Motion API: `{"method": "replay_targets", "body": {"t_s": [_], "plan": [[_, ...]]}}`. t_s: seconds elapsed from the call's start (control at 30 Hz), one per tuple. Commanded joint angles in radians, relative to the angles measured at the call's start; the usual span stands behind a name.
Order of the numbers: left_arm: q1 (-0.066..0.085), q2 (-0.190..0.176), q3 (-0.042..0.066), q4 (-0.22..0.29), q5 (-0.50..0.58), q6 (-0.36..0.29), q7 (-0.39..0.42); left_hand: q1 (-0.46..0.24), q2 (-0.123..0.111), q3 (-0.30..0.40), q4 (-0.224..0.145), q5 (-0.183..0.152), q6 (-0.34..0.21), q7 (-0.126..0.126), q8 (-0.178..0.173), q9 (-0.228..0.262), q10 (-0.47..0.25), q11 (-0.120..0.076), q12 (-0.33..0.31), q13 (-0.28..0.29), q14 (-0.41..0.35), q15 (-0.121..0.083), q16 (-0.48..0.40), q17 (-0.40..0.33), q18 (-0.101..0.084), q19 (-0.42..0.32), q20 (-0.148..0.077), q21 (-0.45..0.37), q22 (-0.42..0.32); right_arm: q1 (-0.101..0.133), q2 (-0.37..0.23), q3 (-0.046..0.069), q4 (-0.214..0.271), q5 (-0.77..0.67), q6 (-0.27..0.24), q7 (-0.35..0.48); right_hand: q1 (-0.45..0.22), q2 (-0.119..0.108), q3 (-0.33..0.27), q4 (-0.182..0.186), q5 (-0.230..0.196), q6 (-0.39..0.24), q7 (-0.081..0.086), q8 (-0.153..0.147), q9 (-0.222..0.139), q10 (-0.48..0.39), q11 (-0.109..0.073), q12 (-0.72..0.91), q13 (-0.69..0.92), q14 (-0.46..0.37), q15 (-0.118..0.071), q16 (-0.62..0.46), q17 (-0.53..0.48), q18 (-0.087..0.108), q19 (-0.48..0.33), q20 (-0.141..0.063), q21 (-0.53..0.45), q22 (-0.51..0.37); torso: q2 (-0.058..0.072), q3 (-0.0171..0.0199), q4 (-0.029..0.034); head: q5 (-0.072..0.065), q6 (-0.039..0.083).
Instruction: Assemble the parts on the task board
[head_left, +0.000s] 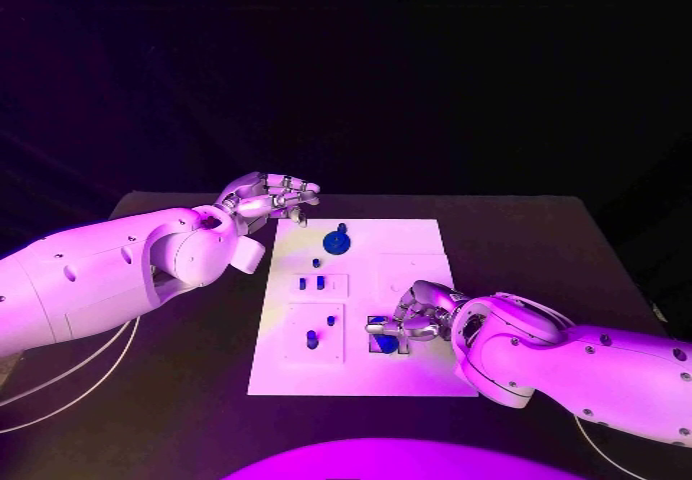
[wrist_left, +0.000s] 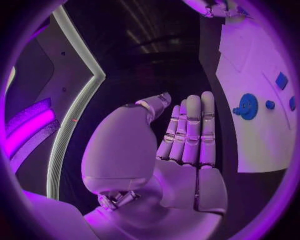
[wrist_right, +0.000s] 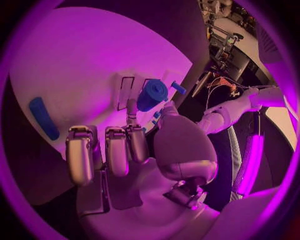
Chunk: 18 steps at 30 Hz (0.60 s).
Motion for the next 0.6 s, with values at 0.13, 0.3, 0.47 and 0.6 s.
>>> {"method": "replay_targets", "body": {"t_s": [0.13,0.3,0.47,0.6], "plan": [[0.001,-0.001,0.001,0.003,0.011,0.015,0.002,-0.013,0.003,0.000,0.012,0.002,-0.007,0.003,0.003,-0.001,-0.007,-0.001,0.006,0.000,-0.005,0.004,-0.001,-0.001,0.014,0.008,-0.002,-0.006,-0.002,-0.003,-0.003,0.000,0.004,-0.083,-0.001,-0.010,-0.100,-0.068,0.044,0.002,-0.019,-0.013,-0.001,0.009,0.007,0.008,-0.005,-0.009,0.135,0.086,-0.008,0.000,0.149,-0.016,0.083,-0.009,-0.006,0.245,-0.001,-0.0002,-0.0002,-0.002,0.000],[0.001,-0.001,0.001,0.003,0.011,0.015,0.002,-0.013,0.003,0.000,0.012,0.002,-0.007,0.003,0.003,-0.001,-0.007,-0.001,0.006,0.000,-0.005,0.004,-0.001,-0.001,0.014,0.008,-0.002,-0.006,-0.002,-0.005,-0.013,0.000,0.018,-0.085,0.001,0.006,-0.100,-0.070,0.045,0.001,-0.019,-0.013,-0.001,0.009,0.008,0.007,-0.005,-0.009,0.135,0.086,-0.008,0.001,0.151,-0.016,0.083,-0.009,-0.004,0.245,-0.001,0.0000,-0.0005,-0.002,0.002],[0.001,-0.002,0.001,0.003,0.011,0.013,0.001,-0.013,0.003,0.000,0.012,0.002,-0.007,0.003,0.003,-0.001,-0.007,-0.001,0.006,0.000,-0.005,0.004,-0.001,-0.001,0.014,0.008,-0.002,-0.006,-0.002,-0.006,-0.036,0.000,0.042,-0.064,0.006,0.031,-0.065,-0.029,0.072,-0.002,-0.017,-0.013,-0.001,0.011,0.010,0.010,-0.005,-0.006,0.138,0.087,-0.007,0.002,0.154,-0.017,0.084,-0.009,-0.002,0.246,0.000,-0.0004,0.0016,-0.001,0.003],[0.001,-0.005,0.001,0.003,0.011,0.012,0.000,-0.012,0.004,0.001,0.012,0.002,-0.008,0.003,0.004,-0.001,-0.008,-0.001,0.006,0.000,-0.005,0.003,0.000,-0.001,0.015,0.009,-0.002,-0.007,-0.003,-0.006,-0.065,0.000,0.070,-0.046,0.014,0.056,0.000,0.008,0.078,-0.005,0.011,-0.013,-0.001,0.013,0.010,0.013,-0.005,-0.004,0.143,0.088,-0.007,0.002,0.156,-0.017,0.085,-0.008,0.002,0.247,-0.001,-0.0005,0.0003,0.001,0.002]]}}
